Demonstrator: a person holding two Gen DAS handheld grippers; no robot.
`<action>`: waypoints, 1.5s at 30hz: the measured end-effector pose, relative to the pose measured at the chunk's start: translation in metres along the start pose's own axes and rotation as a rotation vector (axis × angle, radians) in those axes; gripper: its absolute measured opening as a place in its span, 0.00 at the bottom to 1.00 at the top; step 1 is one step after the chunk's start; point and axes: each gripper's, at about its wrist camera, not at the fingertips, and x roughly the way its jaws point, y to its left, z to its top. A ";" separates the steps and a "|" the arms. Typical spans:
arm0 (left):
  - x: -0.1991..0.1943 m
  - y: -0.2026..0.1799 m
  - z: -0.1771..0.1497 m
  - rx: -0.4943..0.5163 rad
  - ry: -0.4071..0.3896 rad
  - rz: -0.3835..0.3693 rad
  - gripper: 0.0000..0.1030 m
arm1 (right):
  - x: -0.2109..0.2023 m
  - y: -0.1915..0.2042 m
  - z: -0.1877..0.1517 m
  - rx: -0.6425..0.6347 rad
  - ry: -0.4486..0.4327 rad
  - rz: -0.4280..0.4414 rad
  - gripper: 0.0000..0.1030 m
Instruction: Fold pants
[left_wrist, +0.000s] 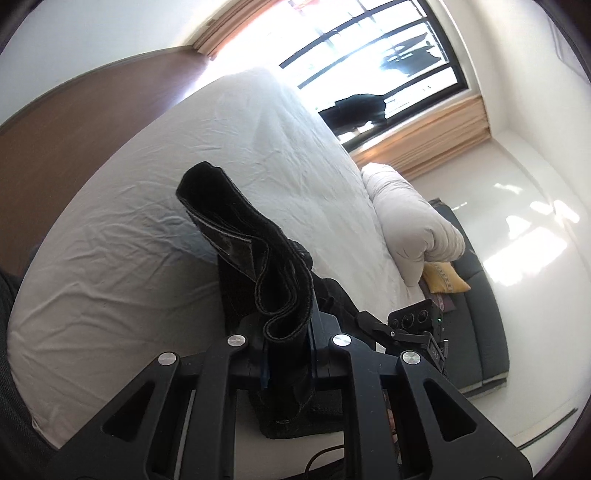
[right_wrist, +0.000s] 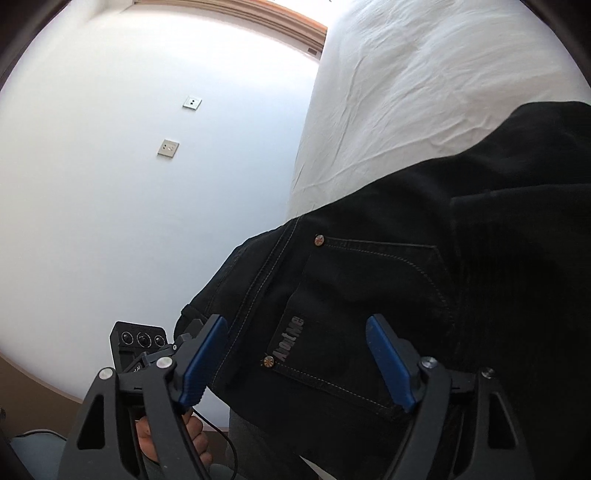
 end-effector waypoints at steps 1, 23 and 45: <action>0.005 -0.015 0.001 0.035 0.007 -0.001 0.12 | -0.008 -0.006 0.000 0.009 -0.014 0.011 0.78; 0.178 -0.225 -0.141 0.786 0.336 0.040 0.12 | -0.137 -0.021 0.013 -0.143 -0.022 -0.157 0.99; 0.234 -0.280 -0.206 0.992 0.423 0.074 0.12 | -0.191 -0.094 0.017 -0.072 -0.082 -0.328 0.17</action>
